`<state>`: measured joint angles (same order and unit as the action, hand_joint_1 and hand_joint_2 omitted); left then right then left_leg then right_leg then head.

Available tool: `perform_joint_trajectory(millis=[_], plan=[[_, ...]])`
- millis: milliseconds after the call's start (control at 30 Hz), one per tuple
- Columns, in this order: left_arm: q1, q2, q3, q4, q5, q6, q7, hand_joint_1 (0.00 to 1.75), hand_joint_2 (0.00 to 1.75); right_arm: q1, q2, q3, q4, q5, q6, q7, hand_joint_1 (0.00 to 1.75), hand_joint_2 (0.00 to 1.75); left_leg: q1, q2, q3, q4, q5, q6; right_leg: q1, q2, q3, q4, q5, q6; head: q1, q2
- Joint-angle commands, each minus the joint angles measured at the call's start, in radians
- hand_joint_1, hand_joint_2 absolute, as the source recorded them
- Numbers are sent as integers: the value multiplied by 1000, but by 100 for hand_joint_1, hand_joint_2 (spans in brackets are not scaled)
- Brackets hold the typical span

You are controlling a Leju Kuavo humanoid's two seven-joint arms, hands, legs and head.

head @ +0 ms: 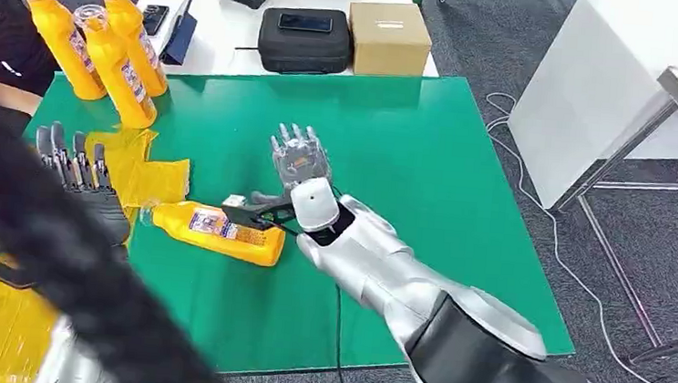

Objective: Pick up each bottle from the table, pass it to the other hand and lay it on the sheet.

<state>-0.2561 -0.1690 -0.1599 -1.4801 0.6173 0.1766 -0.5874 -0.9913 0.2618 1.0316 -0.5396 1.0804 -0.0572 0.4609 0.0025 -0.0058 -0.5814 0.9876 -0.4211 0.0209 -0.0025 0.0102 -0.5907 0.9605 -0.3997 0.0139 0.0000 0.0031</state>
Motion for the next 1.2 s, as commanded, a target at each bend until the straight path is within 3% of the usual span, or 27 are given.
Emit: perform_joint_trajectory(millis=[33, 133, 267, 467, 500, 633, 733, 800, 967, 1100, 1200], plan=[[66, 22, 42, -84, -23, 1, -6, 0, 0, 111, -165, -237, -491, 107, 23, 2, 0, 0, 1, -2, 3, -1, -1, -1, 1, -2, 4, -2, -1, 0, 0, 0], [63, 20, 23, -61, -25, -2, 0, 0, 0, 142, -159, -279, -503, 82, -61, -51, 0, 0, 0, -2, 2, 0, -1, -1, 0, -2, 3, -1, -2, 0, 0, 0], [34, 15, -5, -27, -24, -1, 1, 0, 0, 133, -109, -313, -369, 41, -154, -127, 0, 0, 0, -2, 4, -1, -2, -1, 0, -3, 5, -1, -2, 0, 0, 0], [34, 15, -5, -27, -24, -1, 1, 0, 0, 133, -109, -313, -369, 41, -154, -127, 0, 0, 0, -1, 2, -1, -1, -1, 0, -2, 2, -1, -1, 0, 0, 0], [31, 17, -9, -30, -22, -3, 3, 0, 0, 127, -98, -323, -329, 18, -153, -148, 0, 175, 0, -1, 4, -1, -1, -1, 0, -3, 4, -1, -2, 0, 0, 0], [6, 4, -62, -26, -42, 15, 7, 0, 0, 80, 5, -395, 35, -38, -176, -200, 0, 175, 0, -1, 3, -1, -1, -1, 0, -2, 3, -1, -1, 0, 0, 0], [-10, -2, -106, -12, -45, 28, 17, 0, 0, 51, 64, -414, 160, -51, -195, -228, 0, 175, 0, -1, 7, -2, -2, -1, 0, -3, 7, -2, -2, 0, 0, 0], [-25, -7, -115, -19, -39, 48, 17, 0, 0, 37, 87, -385, 146, -82, -173, -221, 0, 175, -1, 0, 2, 0, -1, -1, -1, -1, 2, 0, -1, 0, 0, 0], [-5, -4, -107, -86, -43, 73, 20, 0, 0, 23, 87, -172, 44, -255, -135, -146, 0, 175, 0, 2, 3, 1, -3, -2, 0, 1, 2, 1, -2, 0, 0, 0], [29, 8, -93, -123, -58, 78, 14, 0, 0, 8, 87, -7, 14, -382, -175, -118, 0, 175, 0, 4, 4, 0, -3, -2, 0, 2, 3, 0, -2, 0, 0, 0], [33, 10, -89, -129, -59, 75, 11, 0, 0, 2, 87, 14, 6, -394, -178, -110, 0, 175, 0, 2, 3, -1, -2, -1, 0, 1, 2, 0, -2, 0, 0, 0]])
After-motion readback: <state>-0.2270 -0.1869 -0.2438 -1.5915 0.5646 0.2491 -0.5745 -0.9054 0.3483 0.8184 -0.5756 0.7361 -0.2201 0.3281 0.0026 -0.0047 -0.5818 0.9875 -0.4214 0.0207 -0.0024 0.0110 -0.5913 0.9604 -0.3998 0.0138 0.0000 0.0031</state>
